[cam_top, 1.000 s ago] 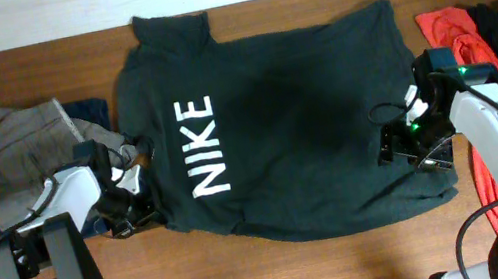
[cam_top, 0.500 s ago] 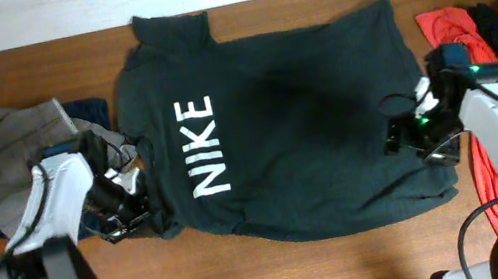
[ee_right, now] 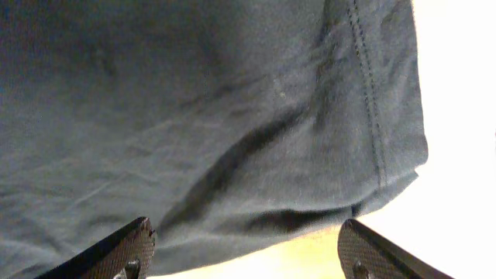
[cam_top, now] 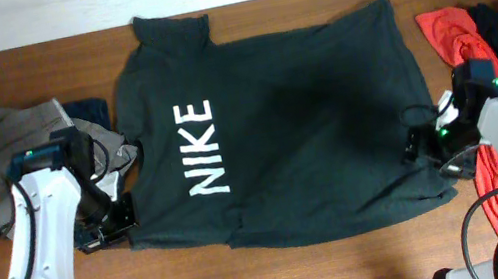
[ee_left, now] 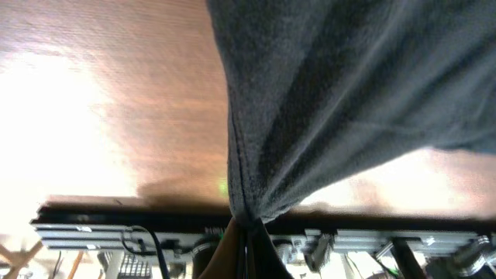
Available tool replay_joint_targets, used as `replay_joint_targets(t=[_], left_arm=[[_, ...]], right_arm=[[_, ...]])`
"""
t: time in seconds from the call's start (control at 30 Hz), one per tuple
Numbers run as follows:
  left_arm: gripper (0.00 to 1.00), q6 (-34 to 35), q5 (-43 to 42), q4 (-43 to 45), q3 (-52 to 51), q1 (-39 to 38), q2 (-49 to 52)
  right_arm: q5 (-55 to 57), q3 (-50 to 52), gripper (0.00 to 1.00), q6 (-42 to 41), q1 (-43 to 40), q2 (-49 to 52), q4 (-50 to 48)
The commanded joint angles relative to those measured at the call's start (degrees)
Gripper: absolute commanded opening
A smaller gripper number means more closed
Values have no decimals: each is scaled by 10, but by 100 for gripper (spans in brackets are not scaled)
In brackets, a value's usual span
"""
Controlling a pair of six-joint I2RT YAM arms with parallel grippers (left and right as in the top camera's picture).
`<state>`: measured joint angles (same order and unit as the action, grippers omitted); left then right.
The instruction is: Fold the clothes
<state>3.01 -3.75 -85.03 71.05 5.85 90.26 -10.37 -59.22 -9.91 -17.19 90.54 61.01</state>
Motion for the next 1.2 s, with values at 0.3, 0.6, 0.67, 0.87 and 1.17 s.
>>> replay_joint_targets(t=[0.3,0.6,0.67,0.87,1.17], left_arm=[[0,44,79,14,4,1,-19],[0,64,87,20,4,60,-19],[0,64,80,21,4,71,-19],[0,64,81,25,9,75,-19],[40,64,76,16,56,75,-19]], right_arm=[[51,113,49,-102,-21,-2,-78],[107,174,4,-150,-79,-1,-144],[110,171,4,-140,-97,-1,-145],[102,152,4,-94,-118,-2,-138],[19,108,53,-64,-118,-14,-108]])
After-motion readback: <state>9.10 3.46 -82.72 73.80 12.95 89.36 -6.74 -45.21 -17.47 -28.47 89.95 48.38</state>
